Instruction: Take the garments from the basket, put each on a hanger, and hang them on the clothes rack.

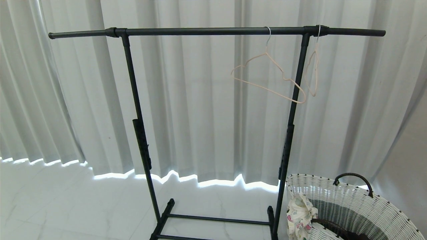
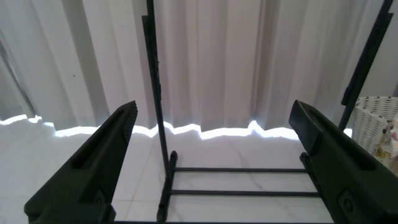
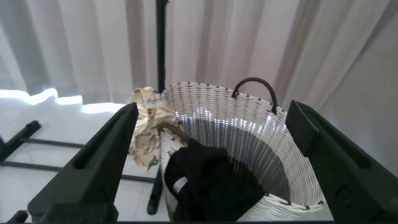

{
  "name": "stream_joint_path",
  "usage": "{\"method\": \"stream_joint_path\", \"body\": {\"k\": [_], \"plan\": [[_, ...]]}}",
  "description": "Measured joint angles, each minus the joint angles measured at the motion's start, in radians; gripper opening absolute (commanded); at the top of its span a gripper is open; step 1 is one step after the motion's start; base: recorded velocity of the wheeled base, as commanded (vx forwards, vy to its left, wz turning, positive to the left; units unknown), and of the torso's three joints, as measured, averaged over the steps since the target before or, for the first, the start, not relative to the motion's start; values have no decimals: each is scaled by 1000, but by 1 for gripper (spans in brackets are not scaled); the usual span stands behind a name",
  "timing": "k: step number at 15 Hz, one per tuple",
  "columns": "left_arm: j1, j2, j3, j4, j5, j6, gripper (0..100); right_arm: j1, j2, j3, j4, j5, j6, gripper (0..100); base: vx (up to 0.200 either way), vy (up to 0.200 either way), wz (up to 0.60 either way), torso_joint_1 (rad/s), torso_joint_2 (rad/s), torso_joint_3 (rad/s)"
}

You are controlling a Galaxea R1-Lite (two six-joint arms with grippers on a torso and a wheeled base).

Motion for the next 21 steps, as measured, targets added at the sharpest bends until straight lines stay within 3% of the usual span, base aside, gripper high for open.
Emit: {"method": "stream_joint_path", "body": {"k": [4,8,12,15,17,21], "plan": [[0,0,0,0,0,0,100,39,106,-153,102,79,-24,100,0,0,0,0,0,0],[0,0,0,0,0,-5,100,73,432,-302,127,84,-97,100,0,0,0,0,0,0],[0,0,0,0,0,-5,100,68,923,-333,-54,83,-317,100,0,0,0,0,0,0],[0,0,0,0,0,-3,100,52,1269,-296,-265,50,-453,100,0,0,0,0,0,0],[0,0,0,0,0,-3,100,46,1434,-242,-381,-14,-498,100,0,0,0,0,0,0],[0,0,0,0,0,-3,100,37,1626,-184,-454,-66,-511,100,0,0,0,0,0,0]]}}
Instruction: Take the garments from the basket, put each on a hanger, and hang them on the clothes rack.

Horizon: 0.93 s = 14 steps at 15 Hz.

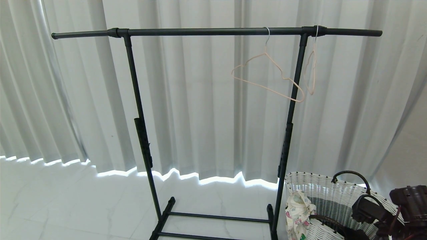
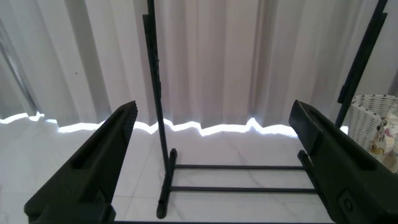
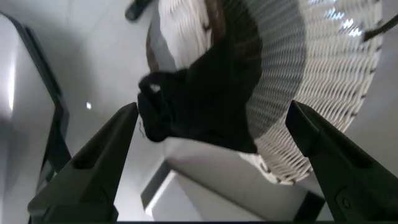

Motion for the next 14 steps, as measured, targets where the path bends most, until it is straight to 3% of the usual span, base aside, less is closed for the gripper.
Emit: {"method": "stream_joint_path", "body": {"k": [6,11,12,14], "plan": [[0,0,0,0,0,3,100,-15,156,7,-137,-97,0,100,0,0,0,0,0,0],[0,0,0,0,0,3,100,-29,213,6,-227,-102,1,100,0,0,0,0,0,0],[0,0,0,0,0,3,100,-31,227,8,-265,-102,1,0,0,0,0,0,0,0],[0,0,0,0,0,3,100,-36,252,13,-315,-101,1,0,0,0,0,0,0,0]]}}
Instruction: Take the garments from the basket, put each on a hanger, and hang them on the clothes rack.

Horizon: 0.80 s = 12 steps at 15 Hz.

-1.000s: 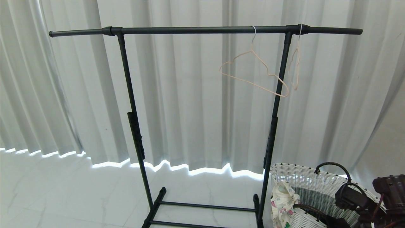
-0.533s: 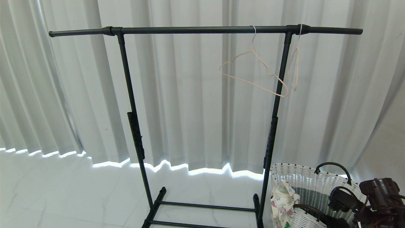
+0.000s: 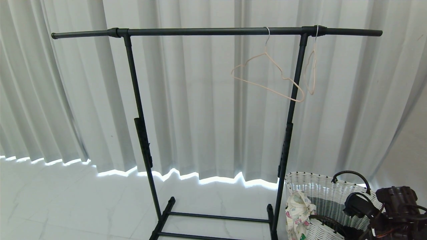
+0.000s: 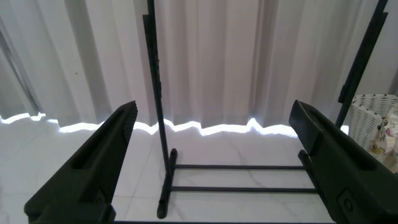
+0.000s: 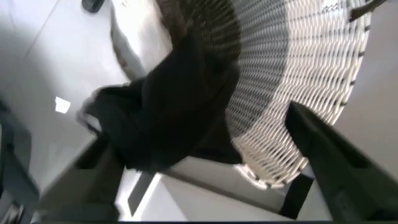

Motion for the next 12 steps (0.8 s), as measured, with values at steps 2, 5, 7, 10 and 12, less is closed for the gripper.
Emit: {"method": "stream_joint_path", "body": {"k": [2,5,7,10,12], "plan": [[0,0,0,0,0,0,100,-1,15,8,-11,0,0,0,0,0,0,0,0,0],[0,0,0,0,0,0,100,-1,-4,50,-38,1,0,0,0,0,0,0,0,0],[0,0,0,0,0,-3,100,-1,-53,88,-41,3,-1,0,0,0,0,0,0,0],[0,0,0,0,1,-7,100,3,-163,115,-38,4,-4,0,0,0,0,0,0,0],[0,0,0,0,0,0,100,7,-256,113,-24,2,-17,0,0,0,0,0,0,0]]}}
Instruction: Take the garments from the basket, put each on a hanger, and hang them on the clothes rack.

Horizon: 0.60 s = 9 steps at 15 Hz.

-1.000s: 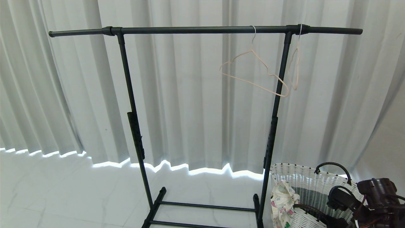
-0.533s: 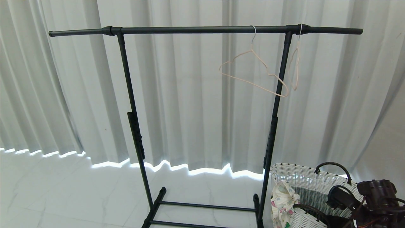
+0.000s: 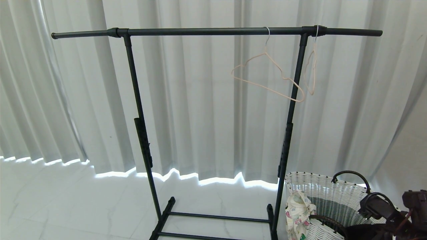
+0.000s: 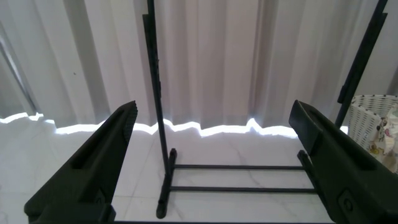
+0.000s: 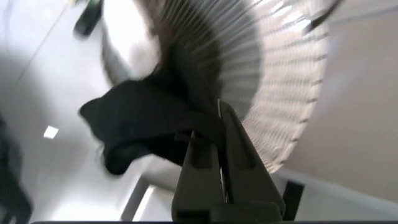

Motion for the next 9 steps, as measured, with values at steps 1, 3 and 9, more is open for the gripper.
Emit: {"method": "stream_joint_path", "body": {"k": [1,3,9], "plan": [[0,0,0,0,0,8,100,2,-55,-11,37,-3,-11,0,0,0,0,0,0,0],[0,0,0,0,-1,12,100,3,-172,-93,226,-6,-22,0,0,0,0,0,0,0],[0,0,0,0,-1,15,100,9,-456,-686,1127,-5,-24,0,0,0,0,0,0,0]]}}
